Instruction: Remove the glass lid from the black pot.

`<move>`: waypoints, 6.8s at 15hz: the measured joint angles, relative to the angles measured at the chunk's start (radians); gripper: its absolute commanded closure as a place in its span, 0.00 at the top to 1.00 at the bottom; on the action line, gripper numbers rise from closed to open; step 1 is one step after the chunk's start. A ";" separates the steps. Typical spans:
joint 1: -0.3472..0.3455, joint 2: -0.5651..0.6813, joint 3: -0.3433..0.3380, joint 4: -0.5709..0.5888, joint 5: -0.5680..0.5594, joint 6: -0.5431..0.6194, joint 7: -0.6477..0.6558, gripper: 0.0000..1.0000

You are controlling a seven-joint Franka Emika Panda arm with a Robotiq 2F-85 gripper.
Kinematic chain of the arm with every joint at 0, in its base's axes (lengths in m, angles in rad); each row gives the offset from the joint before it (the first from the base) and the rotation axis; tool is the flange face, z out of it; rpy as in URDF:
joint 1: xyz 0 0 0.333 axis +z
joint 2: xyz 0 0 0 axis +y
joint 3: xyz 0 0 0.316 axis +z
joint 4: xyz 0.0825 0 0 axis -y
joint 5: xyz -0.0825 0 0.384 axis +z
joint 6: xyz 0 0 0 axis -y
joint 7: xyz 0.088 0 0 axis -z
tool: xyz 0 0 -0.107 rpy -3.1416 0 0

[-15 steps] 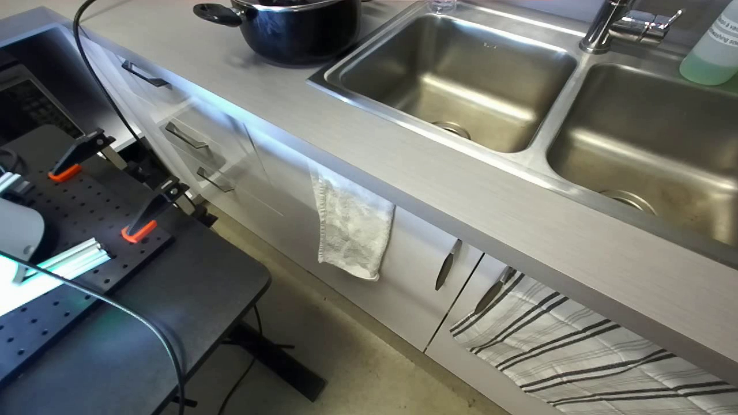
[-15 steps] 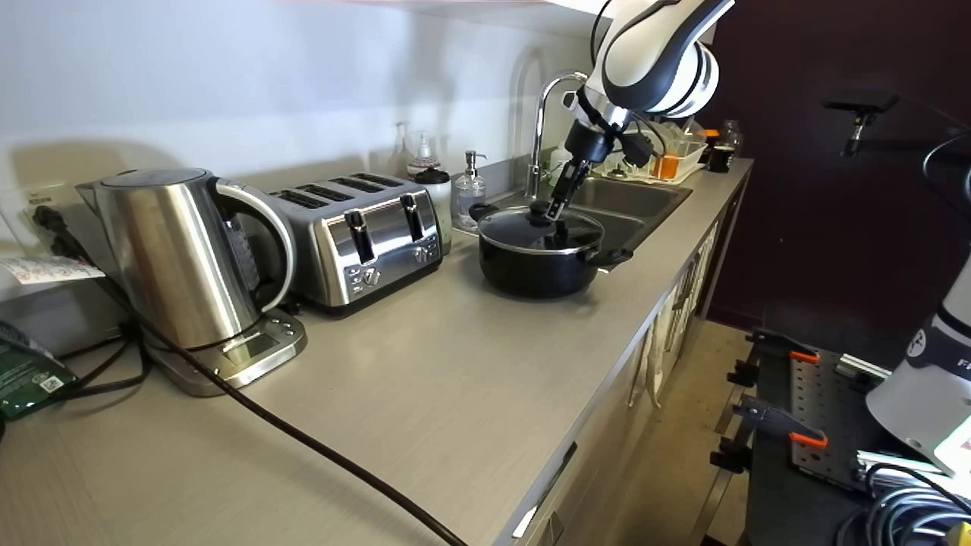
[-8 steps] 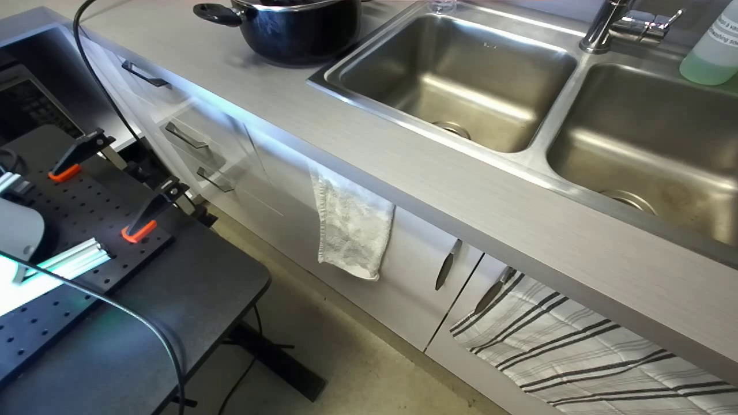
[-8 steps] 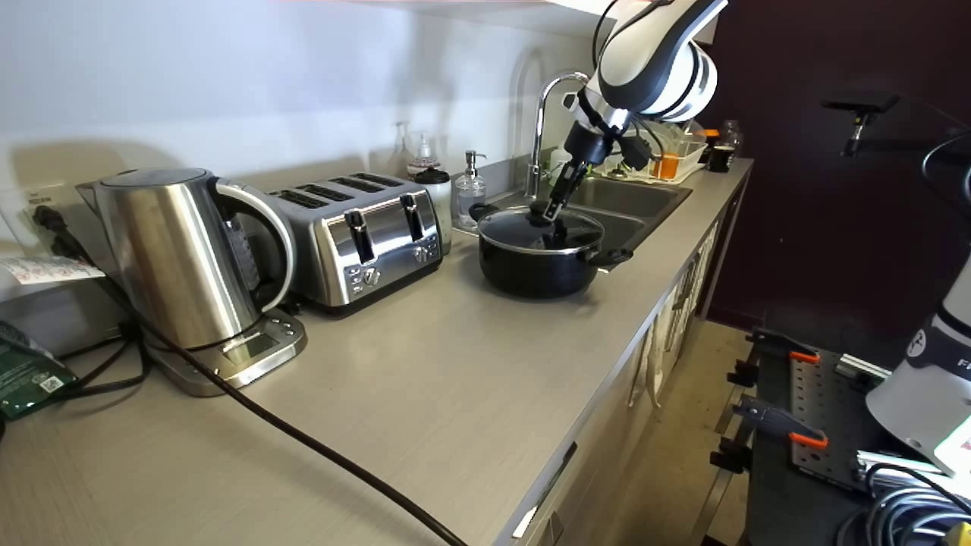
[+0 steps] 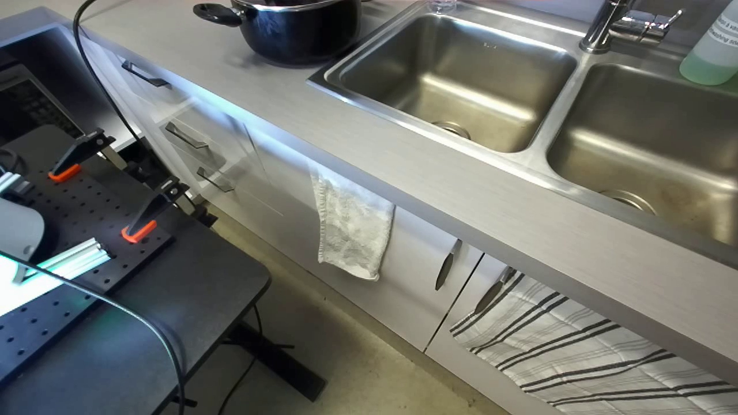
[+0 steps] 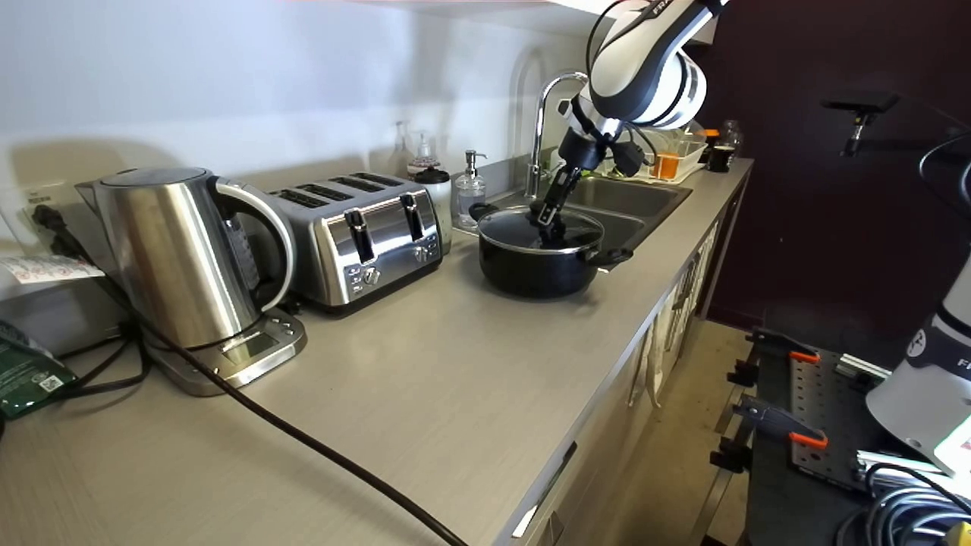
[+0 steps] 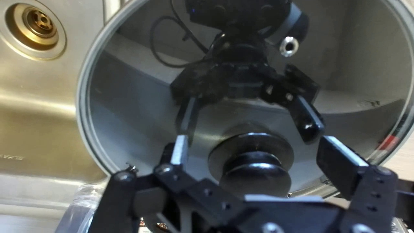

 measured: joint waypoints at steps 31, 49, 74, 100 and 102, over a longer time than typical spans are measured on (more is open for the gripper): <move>0.006 0.034 0.006 0.075 0.000 0.011 0.000 0.25; 0.005 -0.066 0.054 0.014 0.125 0.011 -0.096 0.25; 0.176 -0.184 0.237 -0.169 0.118 0.054 -0.163 0.25; 0.172 0.056 0.292 -0.137 -0.143 0.163 -0.001 0.25; 0.164 0.074 0.292 -0.127 -0.187 0.164 0.036 0.25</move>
